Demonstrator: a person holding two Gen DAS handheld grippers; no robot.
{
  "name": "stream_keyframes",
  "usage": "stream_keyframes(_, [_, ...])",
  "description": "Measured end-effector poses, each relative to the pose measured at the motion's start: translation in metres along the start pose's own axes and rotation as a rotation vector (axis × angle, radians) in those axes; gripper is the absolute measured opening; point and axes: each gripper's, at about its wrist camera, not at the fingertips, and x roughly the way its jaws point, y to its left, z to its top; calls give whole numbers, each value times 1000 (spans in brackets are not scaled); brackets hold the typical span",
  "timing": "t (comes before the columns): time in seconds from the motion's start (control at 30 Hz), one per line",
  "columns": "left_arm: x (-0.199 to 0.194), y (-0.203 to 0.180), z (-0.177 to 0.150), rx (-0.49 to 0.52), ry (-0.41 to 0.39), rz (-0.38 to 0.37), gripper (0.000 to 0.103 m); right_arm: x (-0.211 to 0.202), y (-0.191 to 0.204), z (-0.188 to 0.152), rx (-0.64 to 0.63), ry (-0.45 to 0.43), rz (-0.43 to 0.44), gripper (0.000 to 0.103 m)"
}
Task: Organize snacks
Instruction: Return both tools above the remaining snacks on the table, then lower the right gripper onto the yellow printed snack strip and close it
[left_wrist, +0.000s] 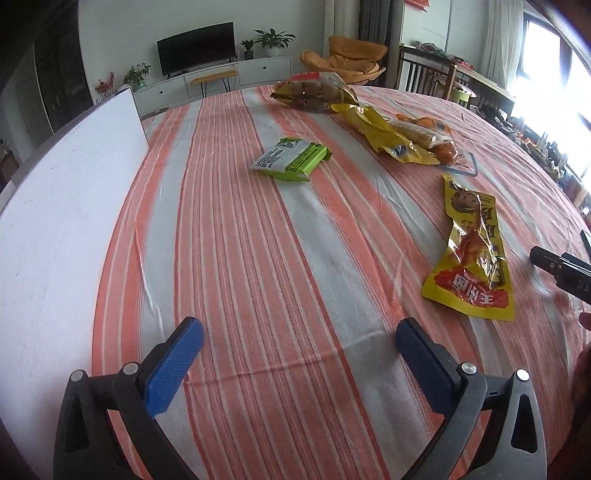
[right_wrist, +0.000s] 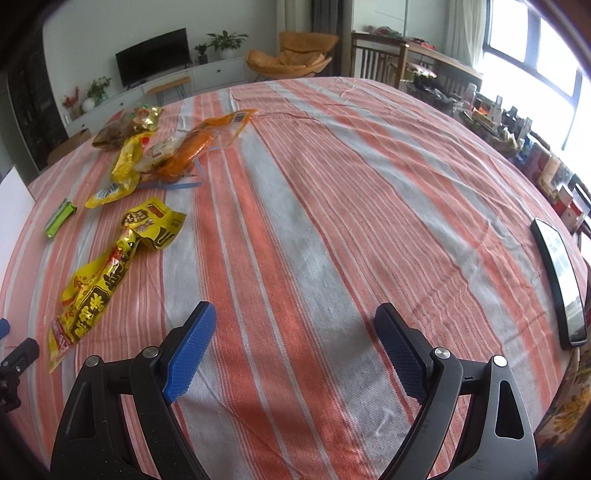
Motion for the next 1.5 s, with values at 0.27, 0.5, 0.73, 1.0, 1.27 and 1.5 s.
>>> stream_keyframes(0.27, [0,0,0,0,0,0,103,0,0,0,0,0,0,91])
stream_keyframes(0.5, [-1,0,0,0,-1,1,103,0,0,0,1,0,1,91])
stream_keyframes(0.73, [-1,0,0,0,-1,1,103,0,0,0,2,0,2,91])
stream_keyframes(1.0, [-1,0,0,0,-2,2,103,0,0,0,4,-1,2,91])
stream_keyframes(1.27, [-2,0,0,1,-2,1,103,0,-1,0,7,-1,7,91])
stream_keyframes(1.5, [-2,-1,0,1,-3,2,103,-2,1,5,53,44,49,90])
